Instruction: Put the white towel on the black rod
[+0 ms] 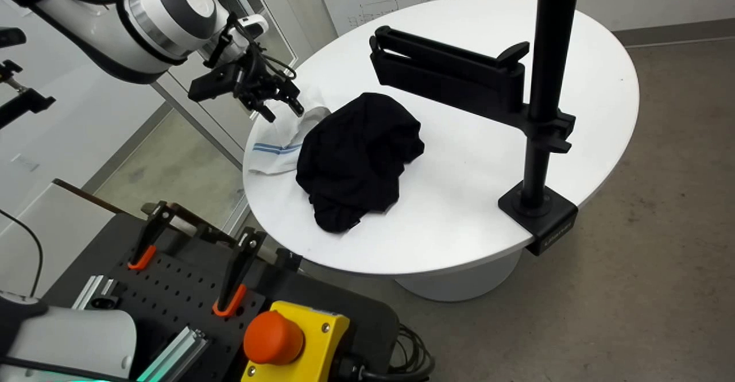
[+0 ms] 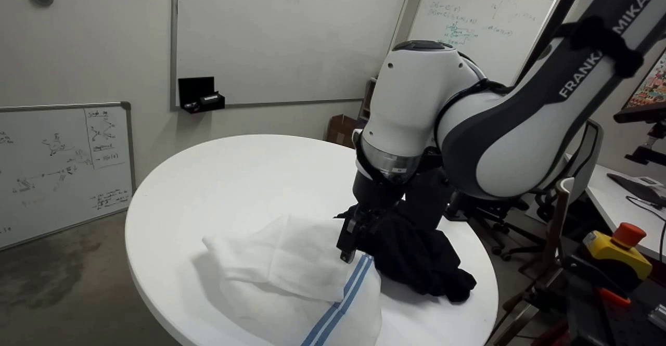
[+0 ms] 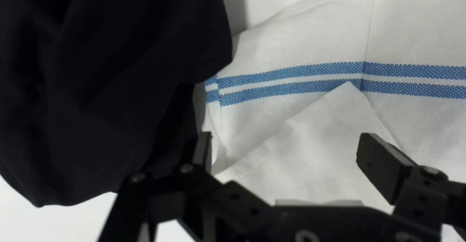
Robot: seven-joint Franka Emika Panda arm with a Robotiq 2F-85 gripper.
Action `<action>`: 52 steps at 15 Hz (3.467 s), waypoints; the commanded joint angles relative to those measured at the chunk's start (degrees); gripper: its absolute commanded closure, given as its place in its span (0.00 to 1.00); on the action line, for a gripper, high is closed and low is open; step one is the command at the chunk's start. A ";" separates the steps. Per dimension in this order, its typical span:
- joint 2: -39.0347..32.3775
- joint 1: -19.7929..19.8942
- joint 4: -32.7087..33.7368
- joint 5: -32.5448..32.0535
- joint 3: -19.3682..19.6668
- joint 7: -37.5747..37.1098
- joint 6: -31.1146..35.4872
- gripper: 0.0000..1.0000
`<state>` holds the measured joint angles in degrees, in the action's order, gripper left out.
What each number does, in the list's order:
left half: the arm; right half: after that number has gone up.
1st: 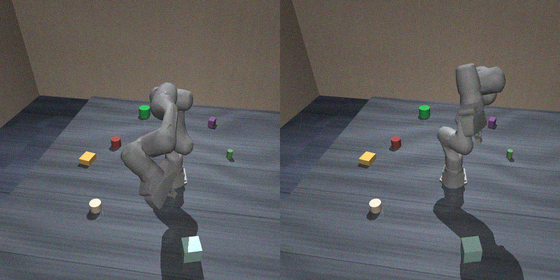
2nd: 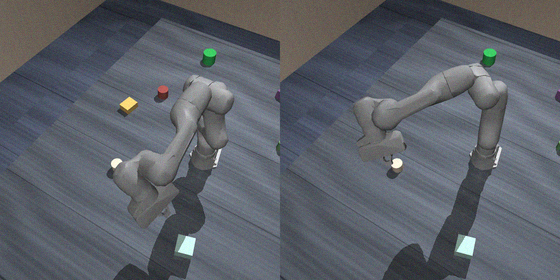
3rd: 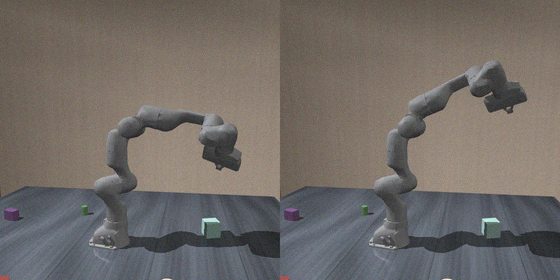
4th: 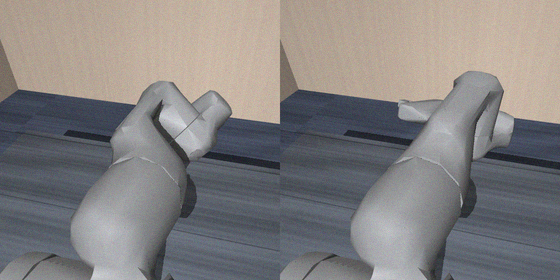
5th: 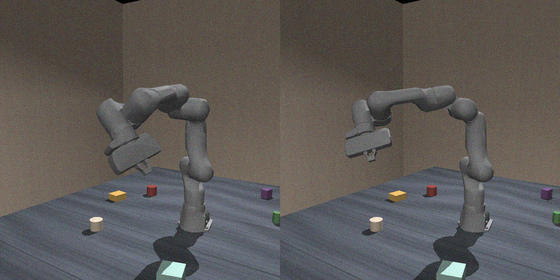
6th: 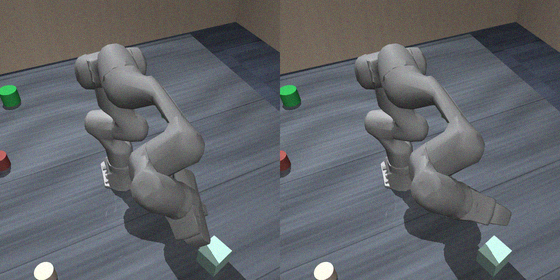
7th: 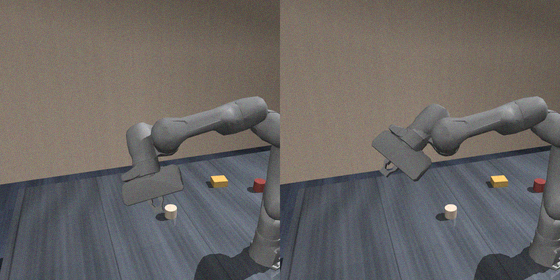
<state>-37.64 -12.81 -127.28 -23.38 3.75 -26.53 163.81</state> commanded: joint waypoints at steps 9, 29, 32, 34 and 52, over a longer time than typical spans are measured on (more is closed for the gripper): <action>-11.28 -14.28 11.26 2.99 12.22 0.89 -1.17 0.00; -11.75 -16.55 13.24 5.26 12.97 0.12 -5.77 0.99; -5.78 -18.96 7.89 3.94 14.83 -0.88 -4.55 0.99; -0.63 -21.99 3.60 2.34 17.46 -2.57 -3.76 0.99; 48.53 -5.57 -15.93 -35.19 6.61 -36.32 -31.78 0.99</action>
<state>2.17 -27.64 -138.70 -57.27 18.76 -61.80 135.89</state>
